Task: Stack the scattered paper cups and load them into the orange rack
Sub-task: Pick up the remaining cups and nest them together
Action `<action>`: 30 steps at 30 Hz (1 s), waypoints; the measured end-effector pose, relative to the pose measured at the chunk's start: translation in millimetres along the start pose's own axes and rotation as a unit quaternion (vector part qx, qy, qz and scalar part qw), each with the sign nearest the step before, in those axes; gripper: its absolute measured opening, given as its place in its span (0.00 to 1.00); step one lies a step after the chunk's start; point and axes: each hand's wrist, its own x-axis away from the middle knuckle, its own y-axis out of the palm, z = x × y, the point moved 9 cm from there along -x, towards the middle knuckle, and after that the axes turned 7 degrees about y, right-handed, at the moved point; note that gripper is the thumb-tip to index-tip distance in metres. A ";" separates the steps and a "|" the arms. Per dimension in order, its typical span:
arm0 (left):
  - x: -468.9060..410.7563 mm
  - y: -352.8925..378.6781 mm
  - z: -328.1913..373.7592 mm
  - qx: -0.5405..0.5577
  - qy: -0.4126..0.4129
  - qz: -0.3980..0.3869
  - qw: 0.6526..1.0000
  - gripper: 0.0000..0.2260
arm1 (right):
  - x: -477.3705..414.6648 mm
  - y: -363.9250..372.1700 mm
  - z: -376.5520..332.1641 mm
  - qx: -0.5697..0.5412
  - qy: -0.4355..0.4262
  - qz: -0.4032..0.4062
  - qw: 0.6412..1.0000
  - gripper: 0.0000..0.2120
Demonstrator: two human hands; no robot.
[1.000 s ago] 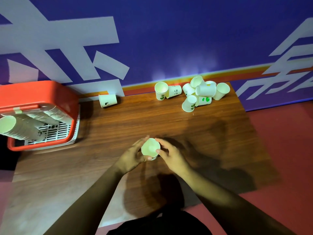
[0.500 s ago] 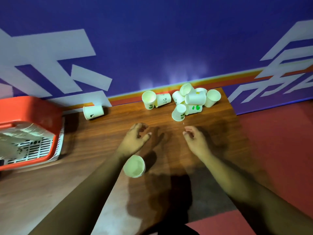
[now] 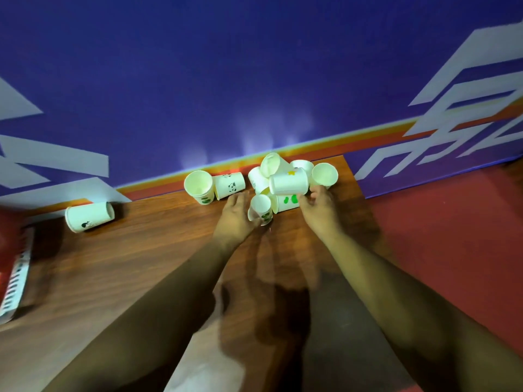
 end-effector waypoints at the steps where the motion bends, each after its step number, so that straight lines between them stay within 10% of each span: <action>1: -5.0 4.2 -0.2 -0.011 -0.002 0.000 1.000 0.37 | -9.9 -0.5 -0.1 -0.006 0.007 0.008 1.000 0.17; 10: -27.5 19.2 13.5 -0.118 0.056 0.008 0.991 0.28 | -53.8 8.8 12.8 -0.056 0.047 0.024 0.997 0.11; 24: 55.1 -88.8 -29.2 0.012 0.005 0.083 0.997 0.24 | 44.2 -15.1 -15.9 -0.302 0.024 -0.013 0.953 0.03; 30: 134.5 -151.6 -93.1 0.291 -0.103 0.194 0.931 0.10 | 135.5 22.5 -44.5 -0.222 0.001 -0.104 0.969 0.06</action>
